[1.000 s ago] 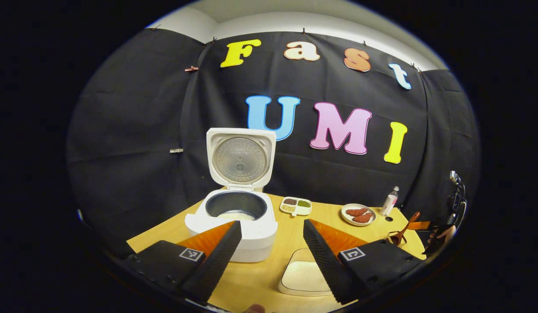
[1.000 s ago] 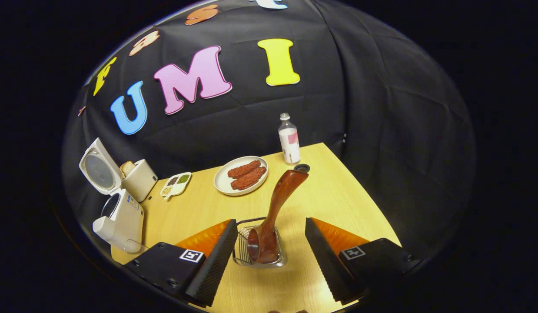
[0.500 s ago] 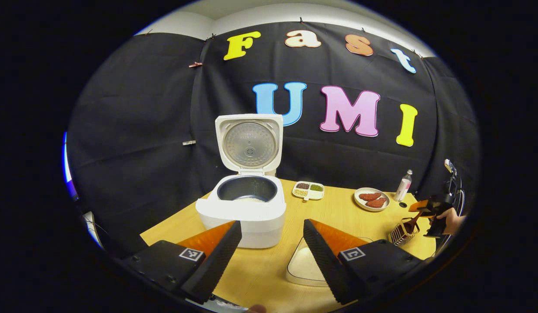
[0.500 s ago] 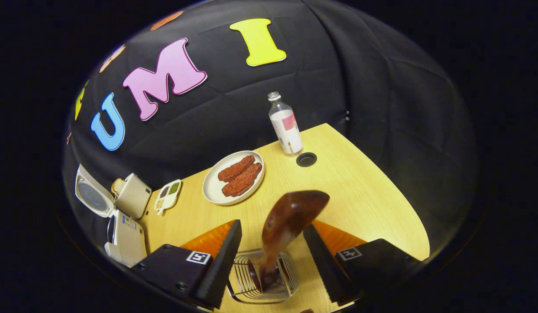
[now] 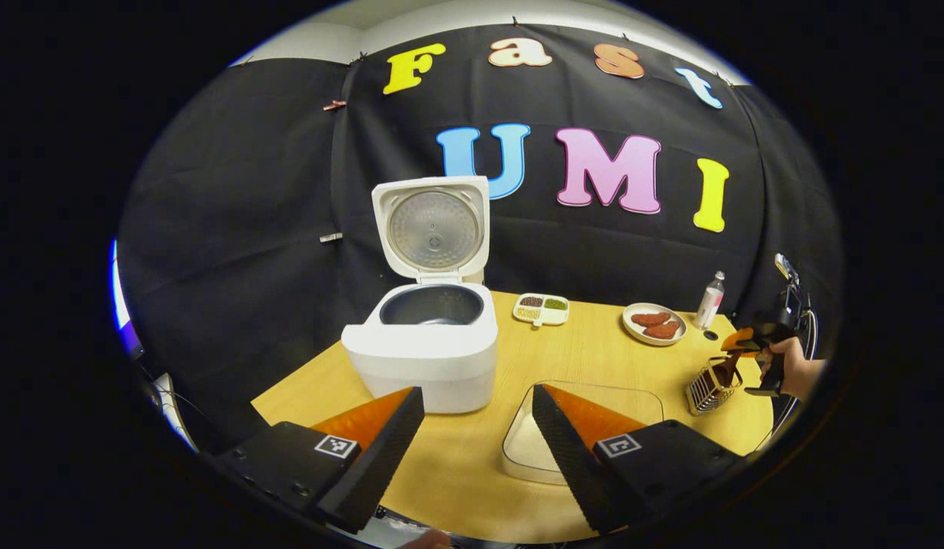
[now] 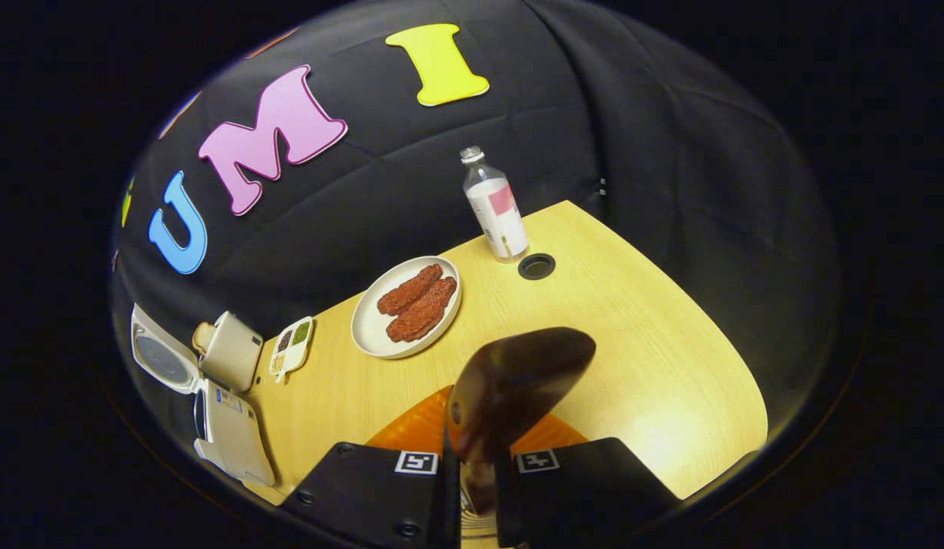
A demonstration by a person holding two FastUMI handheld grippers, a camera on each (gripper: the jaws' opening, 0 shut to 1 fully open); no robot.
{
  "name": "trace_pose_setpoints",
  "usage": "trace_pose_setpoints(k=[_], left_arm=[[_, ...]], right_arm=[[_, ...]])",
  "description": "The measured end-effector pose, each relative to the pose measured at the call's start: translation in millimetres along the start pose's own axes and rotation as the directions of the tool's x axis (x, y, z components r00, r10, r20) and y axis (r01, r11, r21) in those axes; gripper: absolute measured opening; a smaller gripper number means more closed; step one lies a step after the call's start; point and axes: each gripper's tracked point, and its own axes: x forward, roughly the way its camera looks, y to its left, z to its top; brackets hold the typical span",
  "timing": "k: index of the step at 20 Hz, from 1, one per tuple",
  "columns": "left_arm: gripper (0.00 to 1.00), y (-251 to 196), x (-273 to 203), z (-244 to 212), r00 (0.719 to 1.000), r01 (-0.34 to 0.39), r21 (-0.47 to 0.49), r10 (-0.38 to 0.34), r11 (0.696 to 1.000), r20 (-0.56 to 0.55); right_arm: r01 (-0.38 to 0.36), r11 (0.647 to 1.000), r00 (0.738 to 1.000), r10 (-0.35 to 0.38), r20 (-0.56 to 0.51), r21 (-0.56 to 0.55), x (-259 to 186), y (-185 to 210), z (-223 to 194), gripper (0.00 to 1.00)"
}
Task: Close the left gripper, press the button to open the rice cooker; take a wooden spoon from the chopstick holder with the right hand, scoop a spoonful of rice and pour it into the rice cooker, then put the wooden spoon back into the chopstick holder.
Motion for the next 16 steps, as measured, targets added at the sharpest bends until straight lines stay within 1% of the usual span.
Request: trace_pose_setpoints(k=[2, 4, 6, 7, 8, 11, 13, 16], left_arm=[[0.98, 0, -1, -5, 1.0, 0.014, -0.014, -0.014, 1.0, -0.007], [0.98, 1, -2, -8, 1.0, 0.029, -0.03, -0.029, 0.999, -0.006], [0.98, 6, -4, -11, 0.999, 0.047, -0.041, -0.047, 0.998, -0.005], [0.98, 10, -3, -11, 0.998, 0.057, -0.046, -0.057, 0.997, -0.002], [0.98, 13, -3, -12, 0.997, 0.071, -0.05, -0.071, 0.996, -0.002], [0.98, 35, -3, -8, 0.996, 0.089, -0.058, -0.089, 0.994, 0.01], [0.98, 53, -4, -4, 0.995, 0.095, -0.055, -0.094, 0.994, 0.029], [0.98, 76, -9, -7, 0.992, 0.122, -0.046, -0.121, 0.991, 0.038]], right_arm=[[0.0, 1.0, 1.0, 0.0, 0.018, -0.022, -10, 3, 4, 0.21], [0.015, 0.999, 0.997, -0.012, 0.071, -0.037, -25, 4, 18, 0.19], [0.008, 1.0, 0.994, -0.008, 0.112, -0.001, -45, 10, 33, 0.19], [0.002, 1.0, 0.992, -0.005, 0.128, 0.018, -55, 14, 40, 0.14], [0.002, 1.0, 0.99, -0.007, 0.144, 0.029, -65, 15, 46, 0.19], [0.014, 0.999, 0.981, -0.022, 0.191, 0.041, -97, 21, 59, 0.19], [0.016, 0.999, 0.978, -0.022, 0.208, 0.034, -120, 31, 56, 0.19], [0.018, 1.0, 0.97, -0.018, 0.242, 0.004, -151, 54, 50, 0.19]])
